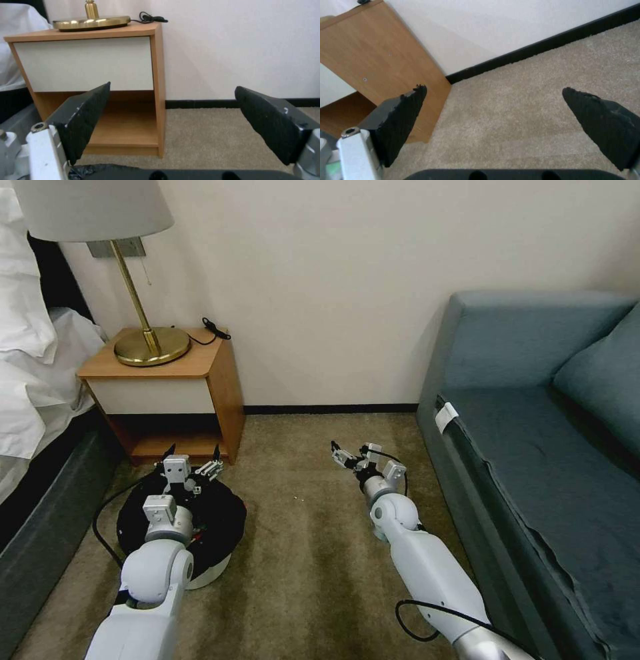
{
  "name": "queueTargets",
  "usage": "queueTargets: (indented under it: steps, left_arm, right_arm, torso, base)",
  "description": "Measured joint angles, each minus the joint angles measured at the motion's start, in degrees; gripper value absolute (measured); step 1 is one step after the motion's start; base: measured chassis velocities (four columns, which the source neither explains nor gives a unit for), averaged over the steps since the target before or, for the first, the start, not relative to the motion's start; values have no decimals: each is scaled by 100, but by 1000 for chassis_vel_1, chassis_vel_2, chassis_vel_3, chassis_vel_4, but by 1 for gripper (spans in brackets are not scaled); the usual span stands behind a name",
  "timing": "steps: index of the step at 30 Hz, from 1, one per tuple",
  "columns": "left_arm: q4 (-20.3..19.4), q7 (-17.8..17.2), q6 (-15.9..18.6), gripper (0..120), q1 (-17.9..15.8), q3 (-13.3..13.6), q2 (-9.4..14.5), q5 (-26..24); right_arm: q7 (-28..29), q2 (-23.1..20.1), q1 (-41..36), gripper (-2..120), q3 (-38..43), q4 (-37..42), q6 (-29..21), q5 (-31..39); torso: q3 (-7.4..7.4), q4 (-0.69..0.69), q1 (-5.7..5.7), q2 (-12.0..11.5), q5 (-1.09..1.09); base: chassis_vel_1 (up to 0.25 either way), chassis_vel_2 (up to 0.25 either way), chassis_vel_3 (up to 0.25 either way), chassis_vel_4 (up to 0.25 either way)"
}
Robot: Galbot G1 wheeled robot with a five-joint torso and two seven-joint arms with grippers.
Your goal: Pick up the trash bin, then pick up the garbage on the floor and place it into the trash bin.
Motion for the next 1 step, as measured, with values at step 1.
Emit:
queueTargets:
  steps: [1]
  left_arm:
    - [-1,0,0,100,1,-1,0,-1]
  right_arm:
    - [0,-1,1,100,-1,1,0,1]
  torso:
    - [0,0,0,0,0]
  base:
    - [0,0,0,0]
